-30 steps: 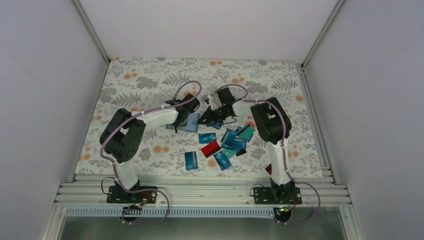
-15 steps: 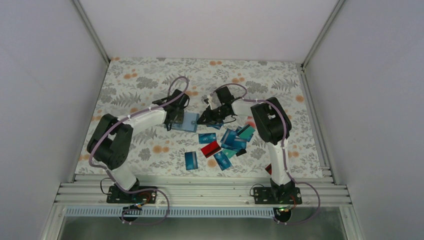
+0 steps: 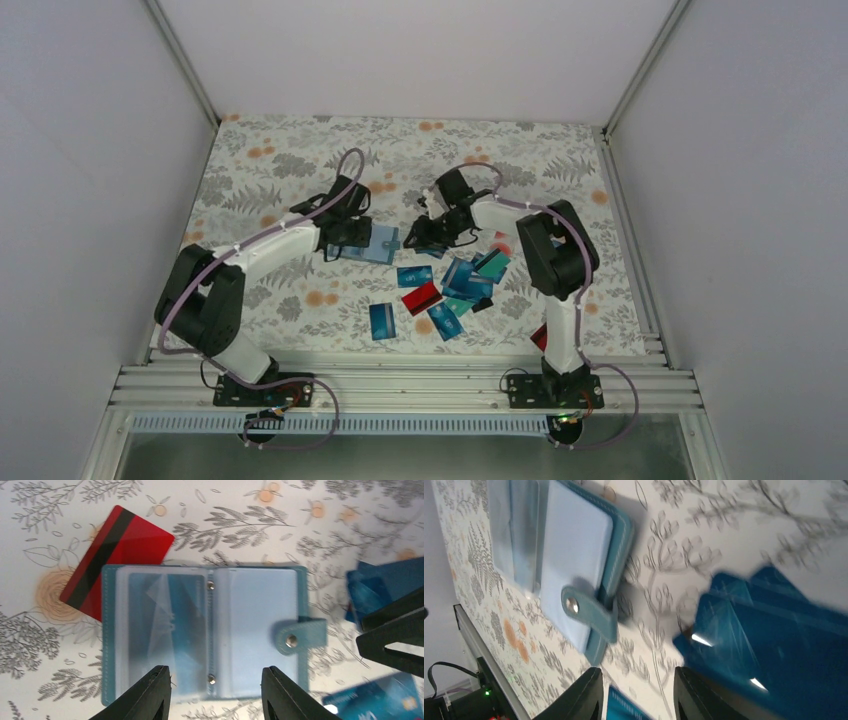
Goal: Put the credit cards into the card holder
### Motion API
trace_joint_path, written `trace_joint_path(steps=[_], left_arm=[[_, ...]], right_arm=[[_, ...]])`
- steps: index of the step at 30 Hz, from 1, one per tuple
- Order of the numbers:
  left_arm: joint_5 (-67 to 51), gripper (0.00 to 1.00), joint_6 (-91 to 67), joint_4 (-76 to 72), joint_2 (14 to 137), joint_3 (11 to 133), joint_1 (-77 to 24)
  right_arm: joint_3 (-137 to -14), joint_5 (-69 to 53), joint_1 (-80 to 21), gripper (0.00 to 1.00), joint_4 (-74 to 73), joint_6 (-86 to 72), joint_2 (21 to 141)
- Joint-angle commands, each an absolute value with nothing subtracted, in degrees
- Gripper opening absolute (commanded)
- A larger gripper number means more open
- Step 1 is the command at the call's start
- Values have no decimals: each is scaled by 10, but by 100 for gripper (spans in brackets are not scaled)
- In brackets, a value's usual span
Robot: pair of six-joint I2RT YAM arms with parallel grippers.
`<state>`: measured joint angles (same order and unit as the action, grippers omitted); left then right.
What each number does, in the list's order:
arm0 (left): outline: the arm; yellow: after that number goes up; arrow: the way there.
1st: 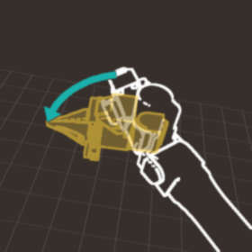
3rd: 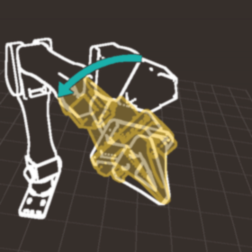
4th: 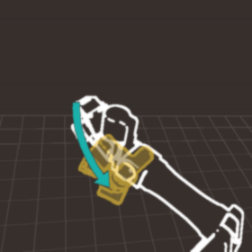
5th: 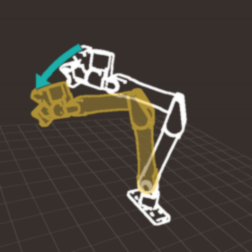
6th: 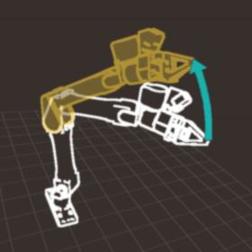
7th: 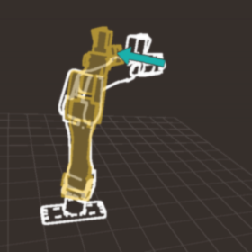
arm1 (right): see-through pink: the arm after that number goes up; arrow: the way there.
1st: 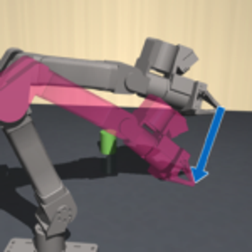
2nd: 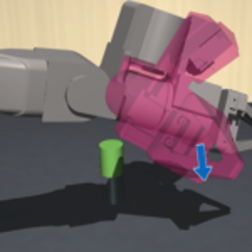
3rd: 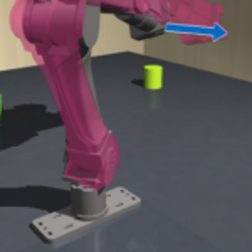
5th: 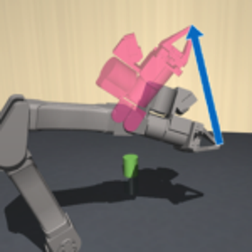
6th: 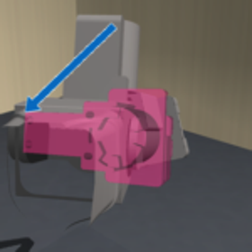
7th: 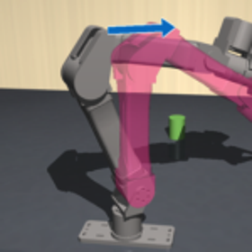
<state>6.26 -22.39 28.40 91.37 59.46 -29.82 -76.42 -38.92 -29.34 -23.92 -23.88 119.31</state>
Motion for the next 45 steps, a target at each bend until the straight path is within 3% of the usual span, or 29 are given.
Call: trace_joint_path(steps=[1, 9, 16, 45], left_arm=[[-16, 46, -211, 270, 864, 562, -296], [-123, 46, -201, 249, 808, 489, -328], [-99, 46, -229, 230, 852, 453, -384], [-66, 42, -361, 220, 828, 324, -545]], right_arm=[[-713, -333, -297, 37, -278, -248, 1109], [-553, -287, -334, 44, -265, -308, 951], [-440, -265, -384, 46, -247, -367, 854], [-375, -242, -470, 45, -240, -434, 760]])
